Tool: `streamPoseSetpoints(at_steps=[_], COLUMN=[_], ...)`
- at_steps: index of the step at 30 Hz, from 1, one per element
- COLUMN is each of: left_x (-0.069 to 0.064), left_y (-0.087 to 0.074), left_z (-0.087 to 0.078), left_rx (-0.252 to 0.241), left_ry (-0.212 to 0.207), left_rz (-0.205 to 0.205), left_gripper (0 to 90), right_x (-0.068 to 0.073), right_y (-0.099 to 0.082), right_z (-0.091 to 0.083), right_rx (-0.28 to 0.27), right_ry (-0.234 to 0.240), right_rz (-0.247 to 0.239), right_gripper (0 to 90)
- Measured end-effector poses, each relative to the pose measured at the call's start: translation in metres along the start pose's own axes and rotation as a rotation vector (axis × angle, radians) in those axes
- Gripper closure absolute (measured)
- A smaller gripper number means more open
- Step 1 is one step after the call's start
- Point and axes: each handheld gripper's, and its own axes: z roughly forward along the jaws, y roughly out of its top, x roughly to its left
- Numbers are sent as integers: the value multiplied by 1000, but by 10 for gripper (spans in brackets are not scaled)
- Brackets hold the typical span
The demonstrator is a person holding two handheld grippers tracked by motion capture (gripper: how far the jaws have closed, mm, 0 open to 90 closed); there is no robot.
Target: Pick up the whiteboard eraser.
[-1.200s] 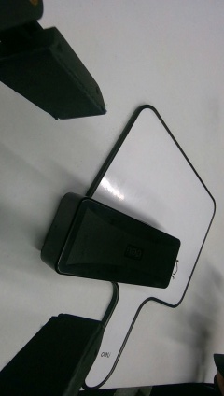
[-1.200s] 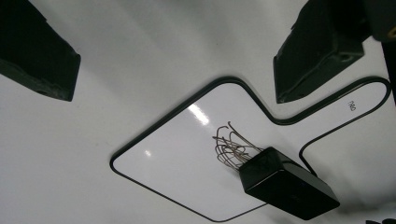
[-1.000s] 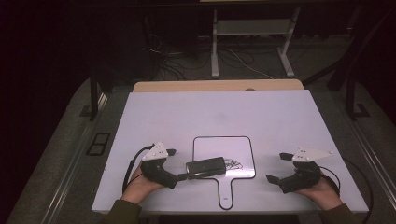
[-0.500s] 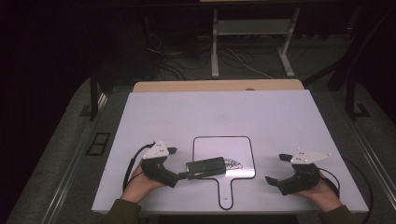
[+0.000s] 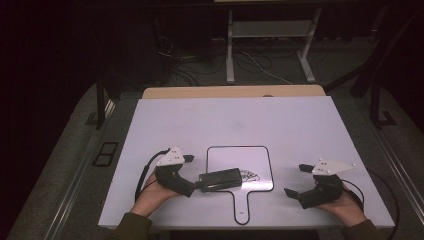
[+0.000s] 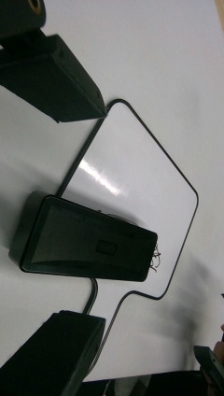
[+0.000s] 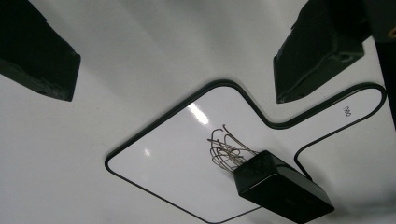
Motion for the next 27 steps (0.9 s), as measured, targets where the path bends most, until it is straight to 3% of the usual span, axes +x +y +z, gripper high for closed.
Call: streamPoseSetpoints(at_steps=[14,27], left_x=[-3,-3], left_y=[13,29], left_z=[13,26], left_rx=[-5,0], left_ry=[-7,-42], left_rz=[19,44], left_gripper=[0,0], right_x=[1,0], right_y=[0,-1], right_z=[2,3], right_rx=[-2,-12], right_ry=[-1,3], right_rz=[3,9], right_gripper=[0,0])
